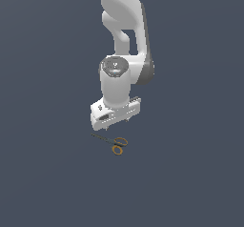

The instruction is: Pick up the object and move it to a goal position.

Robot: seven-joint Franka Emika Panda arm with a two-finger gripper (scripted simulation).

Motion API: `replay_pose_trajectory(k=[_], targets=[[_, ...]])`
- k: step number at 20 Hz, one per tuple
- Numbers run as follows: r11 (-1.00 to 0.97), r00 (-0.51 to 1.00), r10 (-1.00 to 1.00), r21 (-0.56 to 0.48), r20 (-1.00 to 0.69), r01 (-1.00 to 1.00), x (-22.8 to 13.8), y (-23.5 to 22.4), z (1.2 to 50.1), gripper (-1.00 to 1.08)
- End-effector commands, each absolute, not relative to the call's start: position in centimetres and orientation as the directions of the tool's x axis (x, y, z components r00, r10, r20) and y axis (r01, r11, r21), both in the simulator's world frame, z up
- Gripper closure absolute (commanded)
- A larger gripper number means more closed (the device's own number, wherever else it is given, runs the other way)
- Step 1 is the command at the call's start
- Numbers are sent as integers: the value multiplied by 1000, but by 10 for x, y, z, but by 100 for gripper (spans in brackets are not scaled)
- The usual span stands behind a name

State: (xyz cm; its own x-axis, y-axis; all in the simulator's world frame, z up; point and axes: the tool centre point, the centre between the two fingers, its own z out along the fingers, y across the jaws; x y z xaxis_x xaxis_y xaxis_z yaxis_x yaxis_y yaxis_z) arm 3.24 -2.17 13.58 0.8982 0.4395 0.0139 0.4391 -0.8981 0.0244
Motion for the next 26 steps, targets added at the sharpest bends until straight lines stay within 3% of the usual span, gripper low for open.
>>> replay_pose_trajectory(k=[1, 14, 26], targets=[[-869, 869, 495, 24, 9, 495, 35, -27, 126, -92], [-682, 682, 731, 9, -2, 731, 44, -55, 80, -92], [-580, 580, 815, 0, 0, 815, 46, -67, 59, -92]])
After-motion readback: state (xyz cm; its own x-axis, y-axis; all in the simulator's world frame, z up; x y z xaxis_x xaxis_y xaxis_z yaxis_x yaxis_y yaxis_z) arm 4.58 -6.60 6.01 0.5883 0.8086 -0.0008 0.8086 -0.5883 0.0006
